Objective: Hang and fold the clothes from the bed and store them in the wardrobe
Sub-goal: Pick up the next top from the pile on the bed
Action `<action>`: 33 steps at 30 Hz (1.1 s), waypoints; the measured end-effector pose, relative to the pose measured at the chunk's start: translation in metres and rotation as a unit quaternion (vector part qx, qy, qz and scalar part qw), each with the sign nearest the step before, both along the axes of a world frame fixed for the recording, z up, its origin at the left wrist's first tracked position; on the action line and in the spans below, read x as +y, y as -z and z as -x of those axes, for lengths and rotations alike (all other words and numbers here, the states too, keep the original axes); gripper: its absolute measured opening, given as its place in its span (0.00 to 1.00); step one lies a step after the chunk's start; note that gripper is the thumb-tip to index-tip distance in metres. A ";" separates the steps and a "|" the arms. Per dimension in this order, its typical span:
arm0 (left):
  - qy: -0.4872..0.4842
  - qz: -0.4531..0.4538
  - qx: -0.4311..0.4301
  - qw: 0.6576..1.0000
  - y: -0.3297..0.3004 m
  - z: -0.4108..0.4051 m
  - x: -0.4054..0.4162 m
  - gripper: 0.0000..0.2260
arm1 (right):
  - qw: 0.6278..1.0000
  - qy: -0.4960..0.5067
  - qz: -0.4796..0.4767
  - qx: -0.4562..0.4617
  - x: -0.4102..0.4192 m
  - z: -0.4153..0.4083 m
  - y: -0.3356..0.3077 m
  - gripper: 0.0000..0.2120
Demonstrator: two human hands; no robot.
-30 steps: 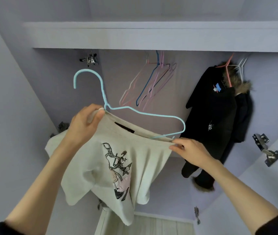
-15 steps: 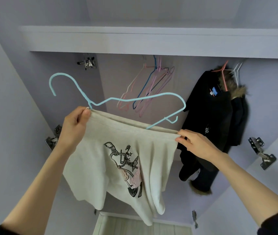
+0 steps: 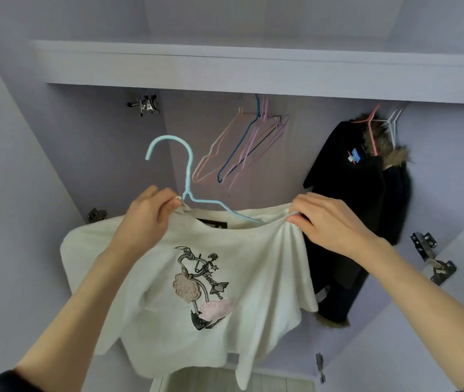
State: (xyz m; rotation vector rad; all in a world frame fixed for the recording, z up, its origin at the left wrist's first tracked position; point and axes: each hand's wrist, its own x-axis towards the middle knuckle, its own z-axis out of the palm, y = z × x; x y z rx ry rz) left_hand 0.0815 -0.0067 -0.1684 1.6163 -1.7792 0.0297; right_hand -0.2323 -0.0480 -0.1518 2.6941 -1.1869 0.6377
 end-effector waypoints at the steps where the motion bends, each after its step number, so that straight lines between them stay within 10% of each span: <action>1: 0.007 0.004 0.001 1.000 0.002 0.007 -0.001 0.07 | 0.999 -0.022 0.028 -0.014 0.004 -0.010 -0.003 0.08; 5: 0.011 0.010 0.040 0.999 0.002 0.025 -0.001 0.07 | 0.994 -0.094 -0.021 -0.051 0.009 -0.042 0.001 0.05; 9: 0.004 0.030 0.090 0.996 -0.005 0.020 0.005 0.08 | 0.971 -0.061 -0.168 -0.159 -0.001 -0.034 0.005 0.23; 14: 0.013 0.029 0.116 0.993 -0.007 0.026 0.003 0.08 | 0.981 0.034 -0.150 -0.123 -0.009 -0.039 0.012 0.07; 23: -0.042 0.010 0.040 0.998 0.001 0.007 -0.003 0.08 | 0.995 0.032 -0.062 -0.074 -0.013 -0.026 0.022 0.09; 33: -0.099 -0.038 0.087 0.991 0.050 -0.010 0.001 0.16 | 0.962 0.078 -0.065 -0.255 -0.015 -0.004 0.003 0.07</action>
